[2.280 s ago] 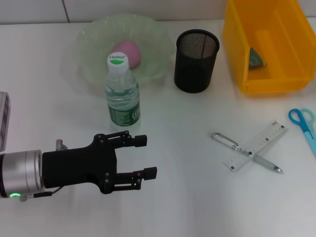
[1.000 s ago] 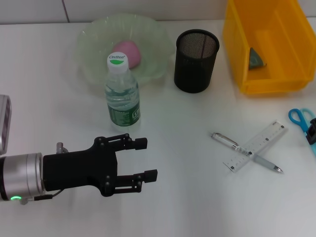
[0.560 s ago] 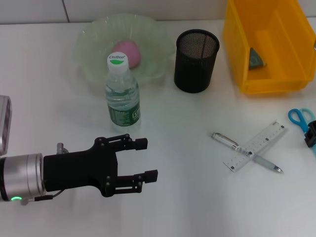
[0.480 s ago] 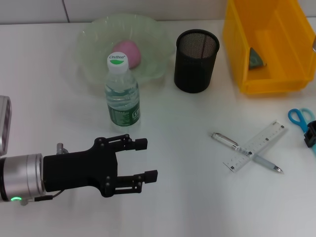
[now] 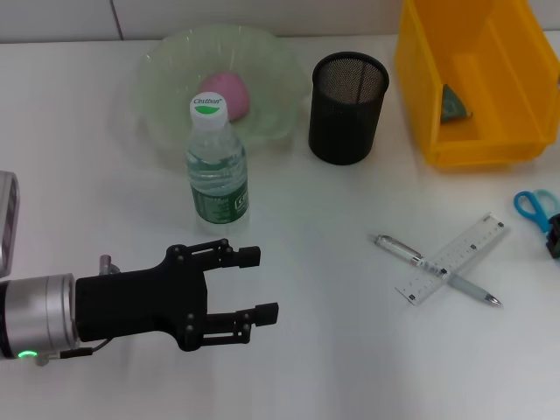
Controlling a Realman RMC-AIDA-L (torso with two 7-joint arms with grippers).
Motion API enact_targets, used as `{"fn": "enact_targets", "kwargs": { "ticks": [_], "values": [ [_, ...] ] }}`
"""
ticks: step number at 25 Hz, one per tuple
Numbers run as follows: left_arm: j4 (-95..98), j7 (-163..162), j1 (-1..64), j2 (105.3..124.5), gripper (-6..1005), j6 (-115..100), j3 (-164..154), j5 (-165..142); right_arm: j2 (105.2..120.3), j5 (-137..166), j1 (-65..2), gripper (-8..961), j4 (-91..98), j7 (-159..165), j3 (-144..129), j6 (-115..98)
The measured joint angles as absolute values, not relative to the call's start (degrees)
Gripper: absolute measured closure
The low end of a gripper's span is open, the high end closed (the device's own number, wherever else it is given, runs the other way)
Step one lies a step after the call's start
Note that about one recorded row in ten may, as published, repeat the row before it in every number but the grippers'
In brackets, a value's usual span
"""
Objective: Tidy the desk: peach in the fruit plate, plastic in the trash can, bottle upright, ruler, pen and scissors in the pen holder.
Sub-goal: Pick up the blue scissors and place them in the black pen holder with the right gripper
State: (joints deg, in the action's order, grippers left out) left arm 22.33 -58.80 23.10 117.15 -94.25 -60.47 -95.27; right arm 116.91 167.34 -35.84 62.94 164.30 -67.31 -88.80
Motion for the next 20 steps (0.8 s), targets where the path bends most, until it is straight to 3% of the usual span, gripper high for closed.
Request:
{"fn": "enact_targets", "kwargs": {
  "ticks": [14, 17, 19, 20],
  "values": [
    [22.33, -59.06, 23.55, 116.85, 229, -94.98, -60.47, -95.09, 113.41, 167.31, -31.13, 757, 73.01, 161.02, -50.36, -85.59],
    [22.32, -59.28, 23.55, 116.77, 229, -95.11, -60.47, -94.96, 113.95, 166.45, -29.74, 757, 76.67, 159.94, -47.68, -82.72],
    [22.32, -59.45, 23.56, 116.7, 229, -95.12, -60.41, -94.82, 115.97, 160.23, -26.62, 758, 82.89, 157.28, -45.86, -77.43],
    [22.32, -59.45, 23.56, 116.7, 229, -95.12, -60.41, -94.82, 115.97, 160.23, -26.62, 758, 82.89, 157.28, -45.86, -77.43]
  ]
}}
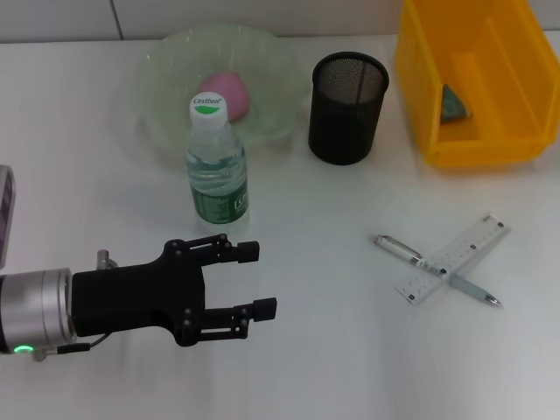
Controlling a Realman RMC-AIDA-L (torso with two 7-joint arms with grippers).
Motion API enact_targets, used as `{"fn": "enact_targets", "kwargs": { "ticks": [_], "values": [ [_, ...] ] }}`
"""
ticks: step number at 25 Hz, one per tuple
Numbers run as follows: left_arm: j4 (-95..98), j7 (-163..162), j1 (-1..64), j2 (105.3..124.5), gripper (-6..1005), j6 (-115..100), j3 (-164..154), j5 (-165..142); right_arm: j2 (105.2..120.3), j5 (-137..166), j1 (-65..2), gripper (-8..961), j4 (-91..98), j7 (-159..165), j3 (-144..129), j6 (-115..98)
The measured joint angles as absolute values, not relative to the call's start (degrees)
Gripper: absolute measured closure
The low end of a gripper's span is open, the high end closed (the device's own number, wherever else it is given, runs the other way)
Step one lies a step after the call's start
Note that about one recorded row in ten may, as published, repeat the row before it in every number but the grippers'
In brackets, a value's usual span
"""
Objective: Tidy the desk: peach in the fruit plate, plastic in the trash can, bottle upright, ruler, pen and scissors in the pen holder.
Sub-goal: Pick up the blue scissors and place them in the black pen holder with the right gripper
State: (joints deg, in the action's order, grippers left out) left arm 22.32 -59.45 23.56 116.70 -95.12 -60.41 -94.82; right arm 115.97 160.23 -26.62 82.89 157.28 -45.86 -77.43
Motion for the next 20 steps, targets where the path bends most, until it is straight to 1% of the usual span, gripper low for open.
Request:
{"fn": "enact_targets", "kwargs": {
  "ticks": [1, 2, 3, 4, 5, 7, 8, 9, 10, 13, 14, 15, 18, 19, 20],
  "values": [
    [22.32, -59.49, 23.56, 116.7, 229, -95.12, -60.38, -94.82, 117.56, 152.87, -23.96, 758, 86.72, 154.47, -45.54, -73.65],
    [22.32, -59.62, 23.56, 116.71, 229, -95.12, -60.33, -94.82, 117.56, 152.87, -23.96, 758, 86.72, 154.47, -45.54, -73.65],
    [22.32, -59.71, 23.56, 116.71, 229, -95.12, -60.29, -94.82, 118.04, 148.61, -22.82, 758, 87.66, 152.65, -45.49, -71.77],
    [22.32, -59.96, 23.58, 116.72, 229, -95.12, -60.22, -94.82, 118.88, 137.26, -20.52, 758, 88.38, 147.16, -45.55, -68.01],
    [22.32, -59.96, 23.58, 116.72, 229, -95.12, -60.22, -94.82, 118.88, 137.26, -20.52, 758, 88.38, 147.16, -45.55, -68.01],
    [22.34, -60.03, 23.6, 116.73, 229, -95.12, -60.21, -94.82, 119.05, 124.63, -19.06, 758, 85.72, 139.83, -45.78, -65.56],
    [22.38, -60.03, 23.62, 116.83, 229, -95.11, -60.2, -94.82, 119.05, 119.06, -18.93, 758, 83.2, 136.28, -45.93, -65.07],
    [22.38, -60.03, 23.61, 116.88, 229, -95.1, -60.2, -94.82, 118.96, 105.9, -19.55, 758, 75.31, 126.86, -46.14, -64.93],
    [22.38, -60.03, 23.61, 116.88, 229, -95.1, -60.2, -94.82, 118.96, 105.9, -19.55, 758, 75.31, 126.86, -46.14, -64.93],
    [22.41, -60.03, 23.63, 117.2, 229, -94.93, -60.2, -94.82, 118.84, 91.05, -22.8, 758, 60.0, 111.46, -45.92, -66.49],
    [22.41, -60.03, 23.64, 117.29, 229, -94.94, -60.14, -94.82, 118.8, 85.26, -25.5, 758, 49.86, 102.53, -45.62, -67.89],
    [22.41, -60.03, 23.64, 117.29, 229, -94.94, -60.14, -94.82, 118.8, 85.26, -25.5, 757, 49.86, 102.53, -45.62, -67.89],
    [22.37, -60.07, 23.65, 117.52, 229, -95.05, -59.74, -94.8, 118.59, 79.59, -29.72, 757, 36.45, 90.48, -45.52, -69.06],
    [22.35, -60.08, 23.64, 117.71, 229, -95.05, -59.7, -94.79, 118.77, 77.03, -31.85, 757, 30.1, 83.96, -45.6, -69.54],
    [22.35, -60.08, 23.64, 117.71, 229, -95.05, -59.7, -94.79, 118.77, 77.03, -31.85, 752, 30.1, 83.96, -45.6, -69.54]
  ]
}}
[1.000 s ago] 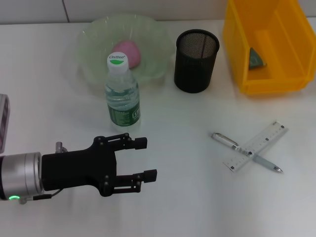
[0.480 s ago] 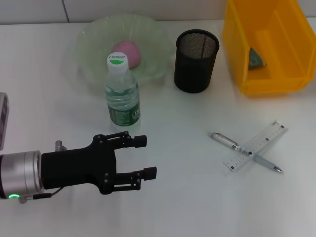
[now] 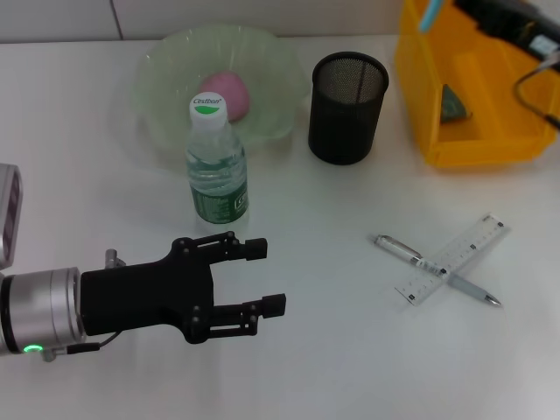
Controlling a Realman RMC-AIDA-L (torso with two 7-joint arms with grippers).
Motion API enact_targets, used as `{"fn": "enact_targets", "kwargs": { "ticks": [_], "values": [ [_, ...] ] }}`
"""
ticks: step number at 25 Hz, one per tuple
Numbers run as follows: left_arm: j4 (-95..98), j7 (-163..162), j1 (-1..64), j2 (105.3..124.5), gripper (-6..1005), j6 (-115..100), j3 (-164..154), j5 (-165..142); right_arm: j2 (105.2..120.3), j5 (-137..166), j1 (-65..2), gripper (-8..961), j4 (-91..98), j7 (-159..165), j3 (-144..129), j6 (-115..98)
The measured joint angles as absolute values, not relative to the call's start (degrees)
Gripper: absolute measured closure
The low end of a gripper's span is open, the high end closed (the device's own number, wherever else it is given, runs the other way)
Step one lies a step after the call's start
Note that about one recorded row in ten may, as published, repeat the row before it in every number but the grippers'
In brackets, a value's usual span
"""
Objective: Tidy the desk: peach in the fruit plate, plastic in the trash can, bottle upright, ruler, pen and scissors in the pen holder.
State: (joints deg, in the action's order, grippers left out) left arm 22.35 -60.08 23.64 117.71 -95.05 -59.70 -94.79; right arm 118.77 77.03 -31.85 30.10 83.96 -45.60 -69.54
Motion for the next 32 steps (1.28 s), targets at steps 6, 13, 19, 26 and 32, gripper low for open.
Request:
{"fn": "enact_targets", "kwargs": {
  "ticks": [6, 13, 19, 26, 32],
  "values": [
    [22.32, -60.1, 23.61, 117.99, 229, -94.98, -59.65, -94.75, 119.33, 74.82, -36.85, 724, 18.8, 72.83, -46.32, -69.19],
    [22.32, -60.08, 23.35, 118.03, 229, -94.95, -59.58, -94.74, 119.57, 74.89, -38.86, 691, 14.48, 66.97, -46.46, -65.4],
    [22.32, -60.07, 23.32, 118.04, 229, -94.98, -59.58, -94.74, 119.61, 74.91, -38.02, 663, 14.08, 66.68, -46.49, -65.32],
    [22.32, -60.02, 23.03, 118.09, 229, -95.14, -59.59, -94.74, 119.49, 75.12, -36.48, 469, 14.57, 66.98, -46.5, -68.38],
    [22.3, -60.03, 22.65, 118.12, 229, -96.41, -59.59, -94.84, 118.31, 81.56, -30.51, 399, 27.41, 76.91, -47.97, -77.94]
  ]
}}
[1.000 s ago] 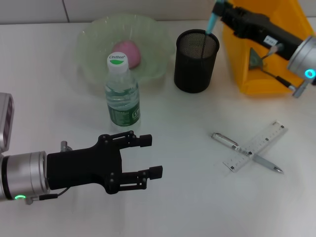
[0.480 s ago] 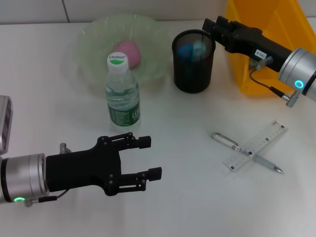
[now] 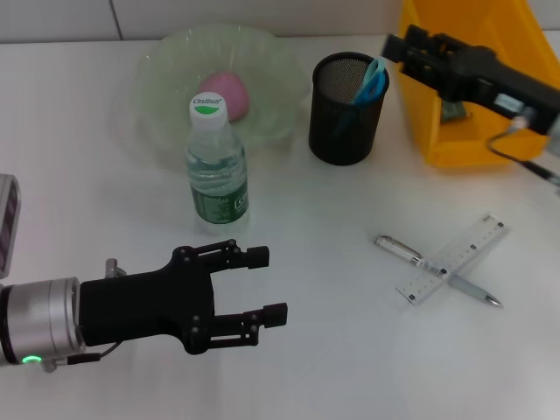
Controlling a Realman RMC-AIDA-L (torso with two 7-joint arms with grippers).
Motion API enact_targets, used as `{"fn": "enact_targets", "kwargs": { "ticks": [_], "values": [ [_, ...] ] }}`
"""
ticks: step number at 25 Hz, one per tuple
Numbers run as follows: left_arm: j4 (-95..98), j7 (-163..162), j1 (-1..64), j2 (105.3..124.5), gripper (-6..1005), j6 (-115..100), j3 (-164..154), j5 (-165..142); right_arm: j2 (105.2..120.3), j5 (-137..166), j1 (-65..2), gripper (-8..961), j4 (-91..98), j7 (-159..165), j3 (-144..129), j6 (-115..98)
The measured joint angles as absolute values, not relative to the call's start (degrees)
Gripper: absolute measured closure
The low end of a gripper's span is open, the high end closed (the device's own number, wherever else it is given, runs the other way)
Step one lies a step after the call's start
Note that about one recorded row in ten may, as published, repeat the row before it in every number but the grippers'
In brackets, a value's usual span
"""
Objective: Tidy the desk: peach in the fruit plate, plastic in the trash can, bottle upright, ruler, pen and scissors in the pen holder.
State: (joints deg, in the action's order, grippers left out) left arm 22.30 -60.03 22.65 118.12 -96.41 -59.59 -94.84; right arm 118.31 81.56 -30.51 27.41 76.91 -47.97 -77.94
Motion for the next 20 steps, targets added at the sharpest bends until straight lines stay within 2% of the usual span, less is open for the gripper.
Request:
{"fn": "enact_targets", "kwargs": {
  "ticks": [2, 5, 7, 11, 14, 17, 20],
  "values": [
    [22.13, -60.03, 22.64, 118.12, 229, -96.57, -59.59, -94.89, 117.42, 92.6, -27.76, 398, 41.1, 84.55, -47.88, -84.46],
    [22.09, -60.03, 22.51, 118.08, 229, -96.6, -59.59, -94.89, 116.97, 100.54, -27.23, 396, 48.88, 88.15, -47.6, -89.71],
    [22.13, -60.03, 22.48, 118.05, 229, -96.59, -59.59, -94.91, 116.37, 113.2, -28.29, 395, 59.76, 93.21, -46.69, -98.2],
    [22.27, -60.08, 22.51, 117.97, 229, -96.34, -59.59, -95.06, 116.05, 123.11, -31.07, 318, 67.08, 95.02, -46.62, -106.4],
    [22.29, -60.14, 22.68, 117.83, 229, -96.26, -59.62, -95.07, 116.44, 132.1, -34.83, 260, 72.14, 96.67, -46.94, -112.65],
    [22.32, -60.28, 23.08, 117.57, 229, -96.23, -59.92, -95.17, 117.93, 141.24, -38.23, 259, 74.7, 96.83, -50.91, -114.53],
    [22.32, -60.29, 23.06, 117.52, 229, -96.22, -59.73, -95.18, 118.17, 143.57, -39.03, 260, 74.41, 96.75, -54.94, -113.57]
  ]
}}
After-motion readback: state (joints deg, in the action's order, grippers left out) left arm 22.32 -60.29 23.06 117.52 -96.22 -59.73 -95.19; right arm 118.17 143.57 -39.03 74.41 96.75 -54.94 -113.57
